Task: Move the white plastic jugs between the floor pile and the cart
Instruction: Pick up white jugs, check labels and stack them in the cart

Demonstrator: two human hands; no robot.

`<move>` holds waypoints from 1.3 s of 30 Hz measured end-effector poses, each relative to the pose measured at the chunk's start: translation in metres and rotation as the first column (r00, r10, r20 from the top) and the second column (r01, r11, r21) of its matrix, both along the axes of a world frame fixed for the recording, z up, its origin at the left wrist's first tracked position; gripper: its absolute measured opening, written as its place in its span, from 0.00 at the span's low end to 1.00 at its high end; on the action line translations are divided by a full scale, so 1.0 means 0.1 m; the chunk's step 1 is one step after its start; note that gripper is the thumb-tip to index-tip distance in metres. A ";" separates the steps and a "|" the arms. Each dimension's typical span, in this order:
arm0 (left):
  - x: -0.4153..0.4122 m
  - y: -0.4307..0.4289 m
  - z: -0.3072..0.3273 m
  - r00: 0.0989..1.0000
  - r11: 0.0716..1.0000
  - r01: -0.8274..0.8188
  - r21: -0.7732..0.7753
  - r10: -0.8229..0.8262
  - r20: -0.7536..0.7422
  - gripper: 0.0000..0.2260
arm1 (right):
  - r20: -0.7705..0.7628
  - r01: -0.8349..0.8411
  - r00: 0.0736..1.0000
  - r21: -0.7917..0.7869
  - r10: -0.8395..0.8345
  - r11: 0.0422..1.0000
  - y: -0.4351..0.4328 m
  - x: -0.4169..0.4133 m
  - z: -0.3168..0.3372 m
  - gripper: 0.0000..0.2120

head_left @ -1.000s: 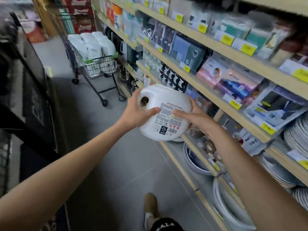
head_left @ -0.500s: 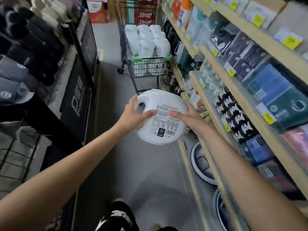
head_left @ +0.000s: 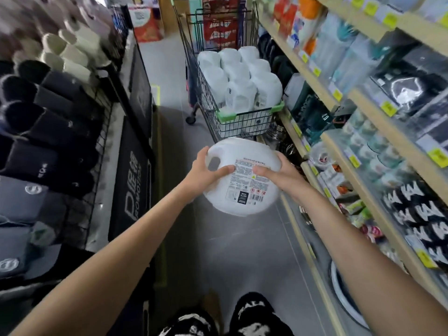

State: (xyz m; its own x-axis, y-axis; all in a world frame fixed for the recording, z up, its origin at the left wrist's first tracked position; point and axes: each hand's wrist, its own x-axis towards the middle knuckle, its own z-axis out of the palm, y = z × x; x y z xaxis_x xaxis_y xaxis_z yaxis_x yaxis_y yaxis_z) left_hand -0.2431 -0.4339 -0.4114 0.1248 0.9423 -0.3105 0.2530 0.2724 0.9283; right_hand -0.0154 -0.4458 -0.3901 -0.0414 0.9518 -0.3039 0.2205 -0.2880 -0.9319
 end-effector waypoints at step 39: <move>0.04 7.53 -0.03 0.932 0.944 0.308 0.116 -0.275 -0.237 0.56 | 0.108 0.130 0.983 0.152 -0.147 0.980 7.04 0.07 -0.11 0.53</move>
